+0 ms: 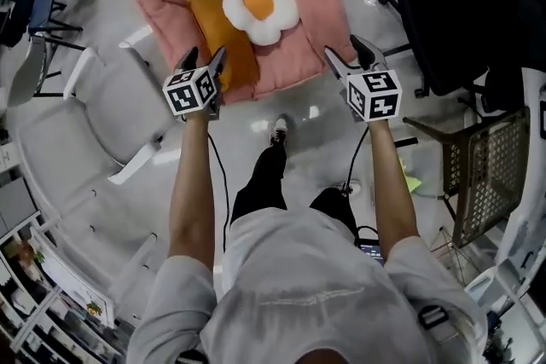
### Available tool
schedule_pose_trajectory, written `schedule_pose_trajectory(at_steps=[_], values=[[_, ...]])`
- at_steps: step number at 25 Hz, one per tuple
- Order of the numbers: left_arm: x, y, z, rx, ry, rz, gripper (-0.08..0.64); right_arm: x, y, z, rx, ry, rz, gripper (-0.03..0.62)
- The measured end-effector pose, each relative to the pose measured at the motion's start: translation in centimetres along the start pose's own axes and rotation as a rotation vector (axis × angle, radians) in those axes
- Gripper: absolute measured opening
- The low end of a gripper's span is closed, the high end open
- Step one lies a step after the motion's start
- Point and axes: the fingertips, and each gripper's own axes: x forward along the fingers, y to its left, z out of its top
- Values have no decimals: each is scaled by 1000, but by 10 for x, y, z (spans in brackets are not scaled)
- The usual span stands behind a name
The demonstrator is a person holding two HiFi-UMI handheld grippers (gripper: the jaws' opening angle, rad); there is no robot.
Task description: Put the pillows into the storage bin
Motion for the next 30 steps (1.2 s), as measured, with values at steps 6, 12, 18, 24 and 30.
schedule_pose_trajectory(at_steps=[6,12,18,24,30], values=[[56,53,-50,-88,137,47,371,66,27,-4,-46,78,81,295],[116,80,-96,-169,231,20,383,100,42,-15,-84,149,118,298],[155,88,-127,-202,319,7,400,122,37,-31,-40,188,116,301],[170,90,-145,-93,384,84,402,120,36,-49,4,218,103,301],[168,91,-140,-136,377,27,250,106,28,-43,171,166,90,301]])
